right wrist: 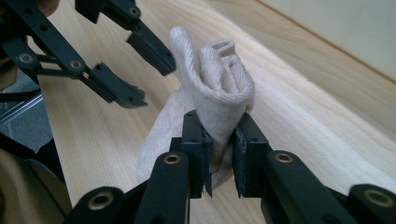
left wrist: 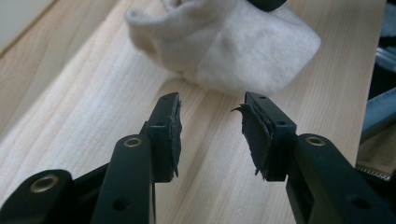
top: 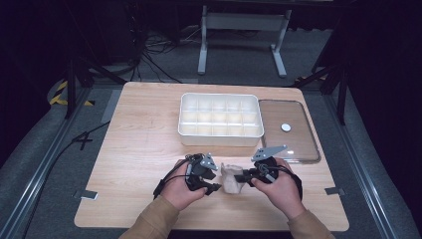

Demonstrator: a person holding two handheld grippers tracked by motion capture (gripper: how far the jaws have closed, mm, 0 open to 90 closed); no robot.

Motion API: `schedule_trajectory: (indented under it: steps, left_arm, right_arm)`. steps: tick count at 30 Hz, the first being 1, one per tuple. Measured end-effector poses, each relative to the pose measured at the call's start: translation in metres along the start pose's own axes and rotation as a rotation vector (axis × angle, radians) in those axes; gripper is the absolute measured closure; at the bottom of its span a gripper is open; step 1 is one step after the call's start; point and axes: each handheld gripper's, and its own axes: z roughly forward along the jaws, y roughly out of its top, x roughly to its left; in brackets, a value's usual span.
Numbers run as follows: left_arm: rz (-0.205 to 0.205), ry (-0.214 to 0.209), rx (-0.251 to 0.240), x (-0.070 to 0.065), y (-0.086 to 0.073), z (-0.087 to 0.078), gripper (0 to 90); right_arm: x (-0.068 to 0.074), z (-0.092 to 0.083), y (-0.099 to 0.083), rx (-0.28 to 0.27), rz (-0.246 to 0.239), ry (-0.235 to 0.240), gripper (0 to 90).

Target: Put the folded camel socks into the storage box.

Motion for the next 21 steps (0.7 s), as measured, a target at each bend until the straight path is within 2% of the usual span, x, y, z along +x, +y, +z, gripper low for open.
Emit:
schedule_trajectory:
  steps: [4,8,13,21]
  left_arm:
    - [-0.016,0.001,-0.009,0.001,-0.001,-0.001,59.0]
    - [-0.033,0.004,-0.025,0.005,-0.003,-0.005,59.5]
    - [-0.046,0.014,-0.036,0.007,-0.005,-0.011,59.6]
    - [-0.075,0.029,-0.056,0.014,-0.011,-0.02,60.0]
  right_arm:
    - [0.0,0.003,-0.001,-0.001,0.002,0.008,77.2]
    - [-0.003,-0.003,0.0,-0.015,0.013,-0.003,77.1]
    - [-0.01,-0.016,0.005,-0.04,0.021,-0.029,77.1]
    - [-0.03,-0.038,0.019,-0.062,0.048,-0.084,77.1]
